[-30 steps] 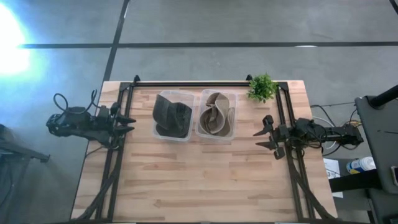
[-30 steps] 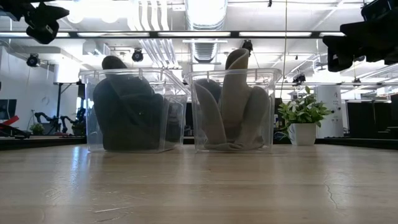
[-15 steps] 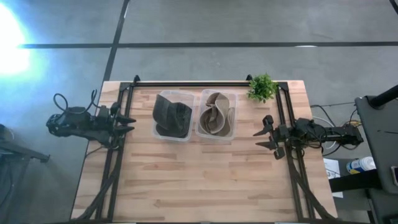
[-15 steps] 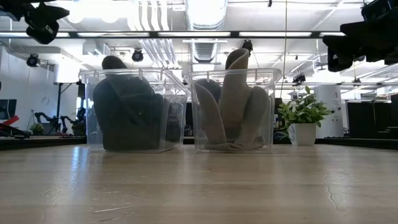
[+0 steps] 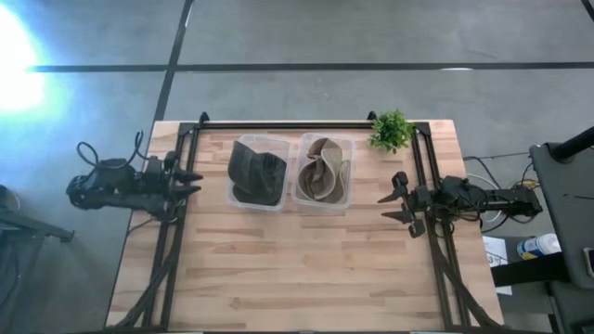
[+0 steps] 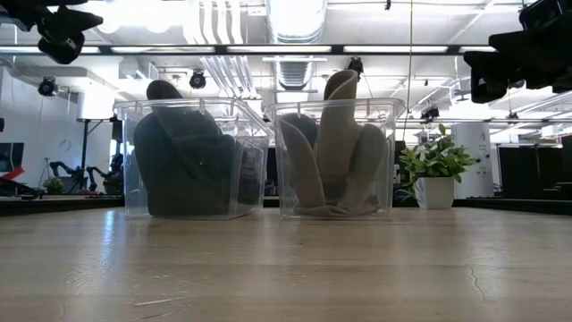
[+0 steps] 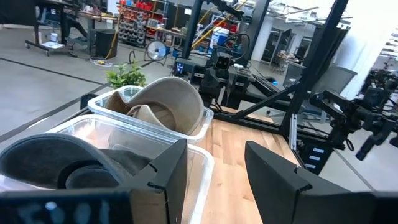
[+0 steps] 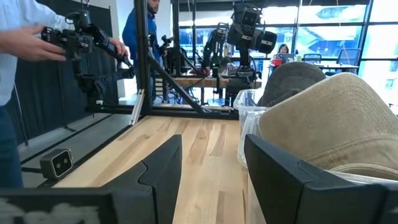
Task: Pick & Place hat
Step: Return to Home Position
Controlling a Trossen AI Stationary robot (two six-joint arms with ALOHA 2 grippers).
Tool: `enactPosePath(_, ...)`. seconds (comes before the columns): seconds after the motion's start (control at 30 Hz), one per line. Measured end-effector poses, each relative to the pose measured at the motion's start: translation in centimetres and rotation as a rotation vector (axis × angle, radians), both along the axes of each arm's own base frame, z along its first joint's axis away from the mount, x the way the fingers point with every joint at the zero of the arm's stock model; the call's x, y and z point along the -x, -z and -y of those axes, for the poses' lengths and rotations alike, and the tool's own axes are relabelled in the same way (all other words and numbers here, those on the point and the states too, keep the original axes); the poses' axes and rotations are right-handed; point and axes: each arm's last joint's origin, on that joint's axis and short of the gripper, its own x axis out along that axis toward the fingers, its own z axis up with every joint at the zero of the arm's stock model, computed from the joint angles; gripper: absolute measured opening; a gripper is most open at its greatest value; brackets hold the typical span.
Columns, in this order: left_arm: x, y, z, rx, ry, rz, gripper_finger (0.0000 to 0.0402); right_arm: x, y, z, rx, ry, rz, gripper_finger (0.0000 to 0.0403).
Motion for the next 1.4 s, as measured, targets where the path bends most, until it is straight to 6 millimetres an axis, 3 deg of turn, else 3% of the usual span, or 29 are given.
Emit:
enactPosePath(0.7,-0.3,0.3,-0.4,-0.055,-0.089,0.005,0.0154,0.0,0.0,0.0,0.000,0.001,0.001,0.0171)
enactPosePath(0.9,-1.9,2.5,-0.3,-0.212,-0.026,-0.029,0.0154,0.0,0.0,0.0,0.000,0.001,0.001,0.0171)
enactPosePath(1.17,-3.8,6.8,-0.3,-0.241,0.006,-0.135,0.0154,0.0,0.0,0.0,0.000,0.001,0.000,0.0171)
enactPosePath(1.4,-4.9,8.7,-0.3,-0.393,0.015,-0.085,0.0154,0.0,0.0,0.0,0.000,0.001,0.001,0.0171)
